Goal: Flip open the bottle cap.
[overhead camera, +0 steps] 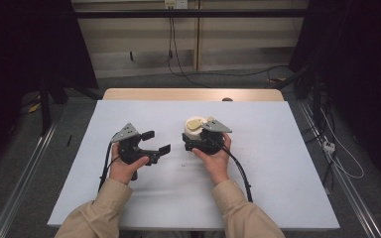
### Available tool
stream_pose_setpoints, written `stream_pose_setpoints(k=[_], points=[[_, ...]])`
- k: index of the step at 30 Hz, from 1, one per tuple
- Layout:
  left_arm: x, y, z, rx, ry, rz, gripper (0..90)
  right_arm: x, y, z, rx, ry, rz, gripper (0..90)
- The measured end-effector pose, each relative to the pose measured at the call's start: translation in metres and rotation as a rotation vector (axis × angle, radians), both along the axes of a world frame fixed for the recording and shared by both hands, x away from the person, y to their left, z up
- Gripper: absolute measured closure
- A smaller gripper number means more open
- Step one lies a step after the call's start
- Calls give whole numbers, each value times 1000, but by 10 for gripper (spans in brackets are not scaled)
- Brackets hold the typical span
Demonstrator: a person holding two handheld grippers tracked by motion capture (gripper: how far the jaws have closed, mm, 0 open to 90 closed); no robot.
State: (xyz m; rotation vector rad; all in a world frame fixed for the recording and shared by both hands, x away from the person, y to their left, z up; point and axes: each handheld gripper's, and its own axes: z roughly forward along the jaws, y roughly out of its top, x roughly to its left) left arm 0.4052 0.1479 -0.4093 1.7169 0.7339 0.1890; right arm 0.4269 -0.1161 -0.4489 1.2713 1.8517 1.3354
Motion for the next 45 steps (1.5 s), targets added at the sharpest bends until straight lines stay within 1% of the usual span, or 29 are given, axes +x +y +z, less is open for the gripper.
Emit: stream_pose_setpoints(k=[3,6,7,10,11,12,13,14,15,16,18,19,20,21,22,23,26,27,28,29,31,32,33,35,38,39,40,41,45], points=[[4,-1,-1,12,6,12,88,0,0,0,1,1,0,67],[7,-2,1,13,13,10,113,0,0,0,0,1,-1,66],[8,-2,2,6,11,10,148,0,0,0,-1,1,-4,66],[9,-4,7,5,0,17,202,0,0,0,-1,3,-5,66],[9,-5,7,3,-3,19,239,0,0,0,-2,2,-5,66],[10,-6,9,15,-6,13,267,-1,0,0,-1,2,-4,66],[11,-7,10,25,-10,11,267,-1,0,0,-1,2,-4,66],[12,-9,11,28,-11,11,288,-1,0,0,-1,2,-3,66],[13,-10,11,31,-10,9,313,-1,0,0,-1,2,-3,66],[14,-11,12,35,-7,10,359,0,0,0,-2,3,-1,66],[17,-14,13,38,-4,8,377,0,0,0,-2,3,-2,66],[18,-16,13,35,1,3,438,0,0,1,-1,5,-1,66],[19,-17,13,38,2,-2,438,0,0,1,-1,5,-1,66],[21,-18,13,42,4,-3,459,0,0,1,-1,5,-1,66],[22,-20,13,44,7,-7,508,0,0,1,-3,4,-1,66],[23,-21,13,41,8,-16,508,0,0,1,-3,4,-1,66],[24,-25,15,50,8,-27,599,0,0,1,-3,5,0,66],[25,-27,16,57,5,-34,599,0,0,1,-3,5,0,66],[25,-28,17,59,6,-39,641,0,0,1,-3,5,0,66],[25,-29,17,66,4,-42,641,0,0,1,-3,5,0,66],[26,-31,19,62,5,-46,682,-1,0,1,-3,4,0,66],[27,-32,20,61,8,-48,722,-1,0,1,-4,4,0,66],[27,-33,21,67,6,-52,722,-1,0,1,-4,4,0,66],[28,-35,22,74,7,-58,769,-1,0,1,-4,5,1,66],[29,-39,24,84,11,-64,788,0,0,1,-5,5,0,66],[30,-40,24,91,10,-61,808,0,0,1,-5,6,0,66],[30,-41,24,100,10,-59,808,0,0,1,-5,6,0,66],[31,-43,23,97,15,-58,822,0,0,1,-5,5,0,66],[33,-46,23,109,9,-59,839,0,0,1,-5,5,0,66]])
